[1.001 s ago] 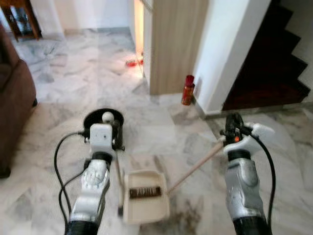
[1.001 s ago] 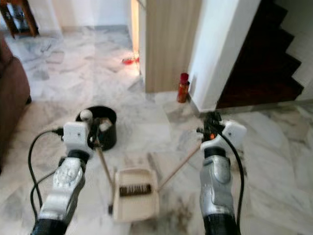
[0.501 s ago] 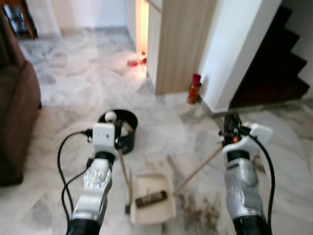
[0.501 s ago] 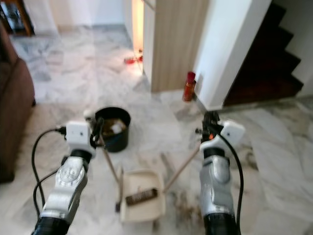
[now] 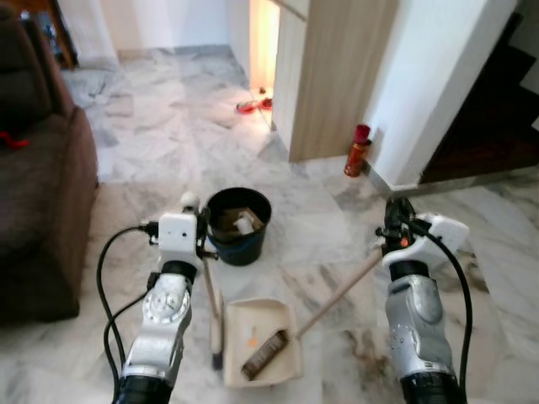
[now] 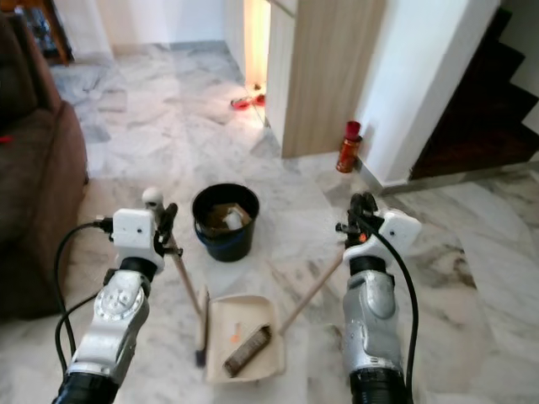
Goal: Sweep floor
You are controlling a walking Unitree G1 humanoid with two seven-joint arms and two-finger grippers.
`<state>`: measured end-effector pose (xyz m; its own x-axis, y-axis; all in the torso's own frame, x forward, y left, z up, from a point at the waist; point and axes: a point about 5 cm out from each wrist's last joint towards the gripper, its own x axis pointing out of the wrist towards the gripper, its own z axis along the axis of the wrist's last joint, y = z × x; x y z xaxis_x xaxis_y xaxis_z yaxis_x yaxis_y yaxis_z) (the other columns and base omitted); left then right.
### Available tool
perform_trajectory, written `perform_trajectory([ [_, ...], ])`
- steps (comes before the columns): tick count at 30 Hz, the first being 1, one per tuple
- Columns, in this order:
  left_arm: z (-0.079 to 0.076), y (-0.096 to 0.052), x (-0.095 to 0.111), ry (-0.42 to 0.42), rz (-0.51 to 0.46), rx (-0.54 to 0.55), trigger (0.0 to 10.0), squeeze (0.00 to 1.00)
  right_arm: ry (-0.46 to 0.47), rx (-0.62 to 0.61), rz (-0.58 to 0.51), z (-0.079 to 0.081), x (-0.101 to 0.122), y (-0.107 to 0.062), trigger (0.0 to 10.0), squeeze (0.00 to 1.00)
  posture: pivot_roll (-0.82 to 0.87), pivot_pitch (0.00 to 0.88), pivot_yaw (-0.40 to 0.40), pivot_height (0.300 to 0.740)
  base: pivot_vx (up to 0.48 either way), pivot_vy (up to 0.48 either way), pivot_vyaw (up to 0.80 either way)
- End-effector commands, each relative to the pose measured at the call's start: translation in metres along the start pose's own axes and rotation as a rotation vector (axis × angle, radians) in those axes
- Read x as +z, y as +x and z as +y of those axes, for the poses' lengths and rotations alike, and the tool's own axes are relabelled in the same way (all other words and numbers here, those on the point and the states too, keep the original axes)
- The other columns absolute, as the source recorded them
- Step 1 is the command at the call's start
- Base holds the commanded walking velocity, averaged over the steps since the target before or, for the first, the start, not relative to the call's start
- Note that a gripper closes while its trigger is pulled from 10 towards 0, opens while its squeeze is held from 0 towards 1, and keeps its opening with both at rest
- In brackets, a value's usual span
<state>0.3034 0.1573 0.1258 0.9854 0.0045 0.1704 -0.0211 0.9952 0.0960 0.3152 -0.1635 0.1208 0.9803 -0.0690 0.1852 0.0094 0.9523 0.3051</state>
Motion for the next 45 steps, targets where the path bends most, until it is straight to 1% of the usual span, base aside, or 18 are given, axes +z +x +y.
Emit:
perform_trajectory([
  [1,-0.006,0.005,0.015,0.018,-0.070,-0.022,10.0,0.00,0.028,-0.013,-0.051,-0.002,0.011,0.004,10.0,0.00,0.07,0.000,-0.035,0.740,0.000,0.000,0.00],
  [3,-0.009,0.005,0.016,0.027,-0.077,-0.039,10.0,0.00,0.029,-0.013,-0.055,-0.002,0.013,0.004,10.0,0.00,0.07,0.000,-0.033,0.740,0.000,0.000,0.00],
  [8,-0.011,0.006,0.018,0.028,-0.086,-0.041,10.0,0.00,0.029,-0.014,-0.068,-0.001,0.016,0.006,10.0,0.00,0.07,0.000,-0.032,0.740,0.000,0.000,0.00],
  [11,-0.011,0.006,0.018,0.013,-0.087,-0.044,10.0,0.00,0.029,-0.012,-0.082,0.000,0.020,0.008,10.0,0.00,0.07,0.000,-0.032,0.740,0.000,0.000,0.00],
  [16,-0.011,0.007,0.019,0.021,-0.088,-0.041,10.0,0.00,0.027,-0.008,-0.118,0.003,0.029,0.013,10.0,0.00,0.07,0.000,-0.031,0.740,0.000,0.000,0.00],
  [17,-0.011,0.007,0.019,0.021,-0.089,-0.040,10.0,0.00,0.023,-0.004,-0.130,0.005,0.032,0.013,10.0,0.00,0.07,0.000,-0.031,0.740,0.000,0.000,0.00],
  [19,-0.010,0.007,0.019,0.026,-0.090,-0.038,10.0,0.00,0.029,0.020,-0.183,0.012,0.046,0.018,10.0,0.00,0.07,0.000,-0.030,0.740,0.000,0.000,0.00],
  [23,-0.010,0.007,0.019,0.029,-0.090,-0.036,10.0,0.00,0.042,0.032,-0.243,0.018,0.062,0.024,10.0,0.00,0.07,0.000,-0.031,0.740,0.000,0.000,0.00],
  [25,-0.010,0.008,0.020,0.029,-0.092,-0.035,10.0,0.00,0.055,0.047,-0.297,0.024,0.077,0.029,10.0,0.00,0.07,0.000,-0.031,0.740,0.122,0.000,0.00],
  [31,-0.010,0.008,0.020,0.035,-0.098,-0.032,10.0,0.00,0.075,0.067,-0.365,0.032,0.096,0.034,10.0,0.00,0.07,0.000,-0.031,0.740,0.269,0.000,0.00],
  [39,-0.010,0.008,0.021,0.039,-0.101,-0.027,10.0,0.00,0.092,0.072,-0.395,0.037,0.107,0.036,10.0,0.00,0.07,0.000,-0.031,0.740,0.303,0.000,0.00],
  [45,-0.010,0.008,0.021,0.042,-0.103,-0.025,10.0,0.00,0.089,0.077,-0.400,0.038,0.109,0.035,10.0,0.00,0.07,0.000,-0.030,0.740,0.356,0.000,0.00],
])
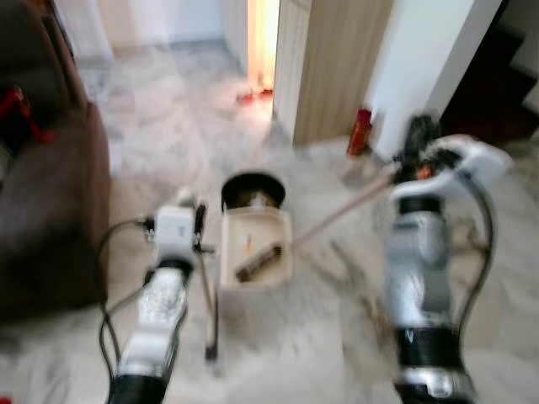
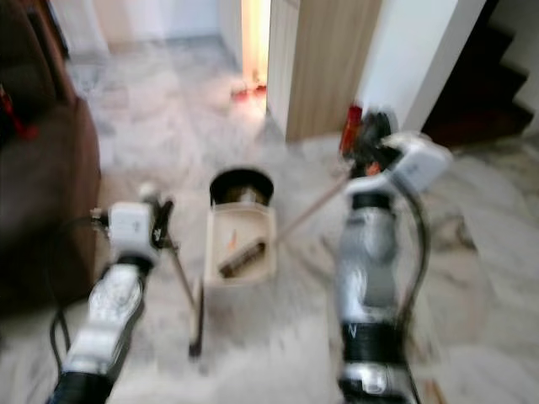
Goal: Sweep floor
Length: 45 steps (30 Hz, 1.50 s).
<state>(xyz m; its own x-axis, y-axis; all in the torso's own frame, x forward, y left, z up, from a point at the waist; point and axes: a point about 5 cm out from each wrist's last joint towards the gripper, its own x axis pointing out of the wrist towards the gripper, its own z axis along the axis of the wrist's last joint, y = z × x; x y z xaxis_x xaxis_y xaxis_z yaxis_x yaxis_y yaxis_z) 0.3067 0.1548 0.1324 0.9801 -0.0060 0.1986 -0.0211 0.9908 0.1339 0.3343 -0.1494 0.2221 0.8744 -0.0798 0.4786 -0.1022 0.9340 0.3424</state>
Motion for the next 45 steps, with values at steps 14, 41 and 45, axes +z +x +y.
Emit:
perform_trajectory([
  [14,-0.006,0.004,0.015,0.009,-0.075,-0.012,10.0,0.00,0.025,0.014,-0.140,0.003,0.032,0.008,10.0,0.00,0.08,0.000,-0.029,0.740,0.378,0.000,0.29],
  [41,-0.006,0.003,0.014,0.011,-0.071,-0.003,10.0,0.00,0.061,0.025,-0.138,0.006,0.035,0.010,10.0,0.00,0.08,0.000,-0.037,0.740,0.374,0.000,0.13],
  [45,-0.006,0.003,0.014,0.013,-0.071,0.000,10.0,0.00,0.063,0.024,-0.139,0.006,0.035,0.010,10.0,0.00,0.09,0.000,-0.037,0.740,0.388,0.000,0.00],
])
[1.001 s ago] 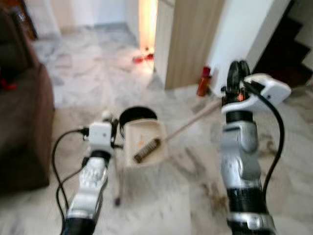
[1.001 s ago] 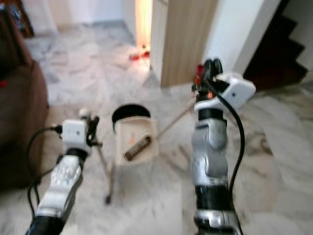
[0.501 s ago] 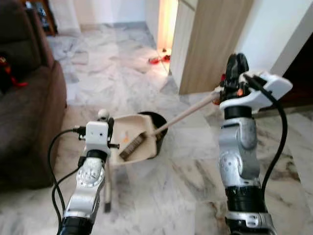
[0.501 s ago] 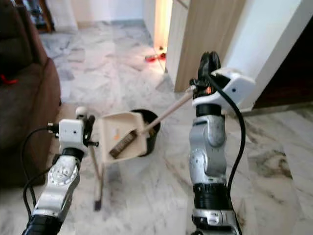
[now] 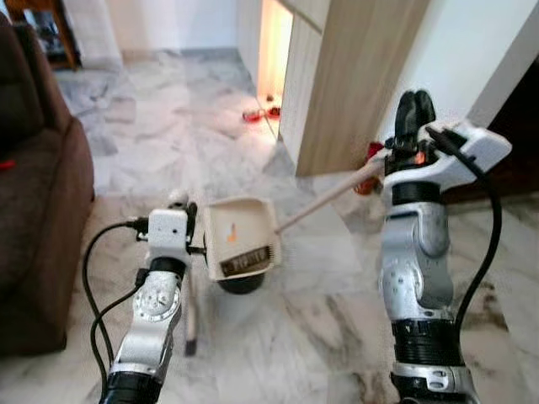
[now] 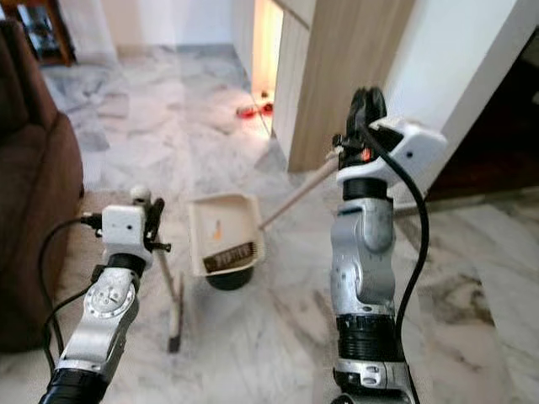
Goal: Sweep floor
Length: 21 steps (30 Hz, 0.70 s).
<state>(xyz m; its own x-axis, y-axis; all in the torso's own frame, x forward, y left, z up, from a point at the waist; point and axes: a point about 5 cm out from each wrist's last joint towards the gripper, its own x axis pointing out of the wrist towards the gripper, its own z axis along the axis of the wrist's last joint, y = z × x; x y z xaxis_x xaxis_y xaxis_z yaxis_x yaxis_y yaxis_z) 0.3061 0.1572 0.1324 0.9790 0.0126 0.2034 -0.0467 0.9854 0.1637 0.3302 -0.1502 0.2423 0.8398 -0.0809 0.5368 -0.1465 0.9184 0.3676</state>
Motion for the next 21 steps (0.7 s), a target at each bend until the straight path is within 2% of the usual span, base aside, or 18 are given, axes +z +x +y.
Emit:
perform_trajectory([
  [1,-0.0084,0.0037,0.0145,-0.022,-0.069,-0.018,10.0,0.00,0.014,0.000,-0.076,0.0002,0.0162,0.0051,10.0,0.00,0.09,0.000,-0.037,0.740,0.386,0.000,0.00],
  [12,-0.0078,0.0038,0.0148,-0.020,-0.069,-0.018,10.0,0.00,0.004,0.003,-0.083,0.0002,0.0177,0.0051,10.0,0.00,0.09,0.000,-0.037,0.740,0.379,0.000,0.00],
  [21,-0.0070,0.0028,0.0148,-0.017,-0.069,-0.014,10.0,0.00,0.000,0.015,-0.087,0.0016,0.0184,0.0048,10.0,0.00,0.09,0.000,-0.038,0.740,0.363,0.000,0.64],
])
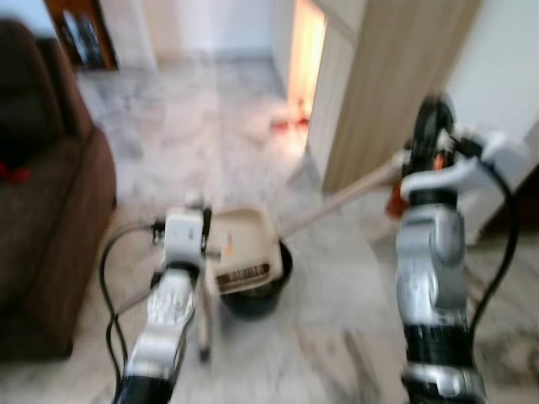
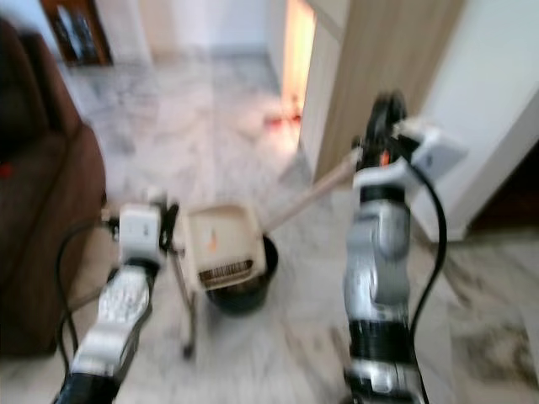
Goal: Sweep floor
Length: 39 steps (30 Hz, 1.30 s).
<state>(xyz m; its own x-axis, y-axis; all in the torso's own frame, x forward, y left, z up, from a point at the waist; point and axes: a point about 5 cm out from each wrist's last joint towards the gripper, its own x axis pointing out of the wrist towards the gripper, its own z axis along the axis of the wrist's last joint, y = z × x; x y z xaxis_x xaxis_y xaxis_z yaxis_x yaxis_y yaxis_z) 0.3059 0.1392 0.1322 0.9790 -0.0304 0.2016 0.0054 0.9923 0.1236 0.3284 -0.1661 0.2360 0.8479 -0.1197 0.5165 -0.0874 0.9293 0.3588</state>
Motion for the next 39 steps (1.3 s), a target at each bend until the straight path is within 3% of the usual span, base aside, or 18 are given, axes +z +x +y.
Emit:
perform_trajectory([
  [1,0.0107,0.0026,0.0123,0.035,-0.064,0.027,10.0,0.00,0.044,0.058,-0.093,0.0181,0.0168,0.0074,10.0,0.00,0.09,0.000,-0.039,0.740,0.390,0.000,0.57],
  [9,0.0141,-0.0012,0.0104,0.048,-0.055,0.030,10.0,0.00,0.050,0.058,-0.096,0.0188,0.0177,0.0074,10.0,0.00,0.09,0.000,-0.035,0.740,0.376,0.000,0.48],
  [19,0.0165,-0.0021,0.0123,0.045,-0.072,0.015,10.0,0.00,0.059,0.016,-0.071,0.0135,0.0142,0.0086,10.0,0.00,0.09,0.000,-0.032,0.740,0.218,0.000,0.00],
  [39,0.0175,-0.0054,0.0112,0.045,-0.061,0.015,10.0,0.00,0.044,-0.001,-0.059,0.0096,0.0134,0.0088,10.0,0.00,0.09,0.000,-0.034,0.740,0.000,0.000,-0.68],
])
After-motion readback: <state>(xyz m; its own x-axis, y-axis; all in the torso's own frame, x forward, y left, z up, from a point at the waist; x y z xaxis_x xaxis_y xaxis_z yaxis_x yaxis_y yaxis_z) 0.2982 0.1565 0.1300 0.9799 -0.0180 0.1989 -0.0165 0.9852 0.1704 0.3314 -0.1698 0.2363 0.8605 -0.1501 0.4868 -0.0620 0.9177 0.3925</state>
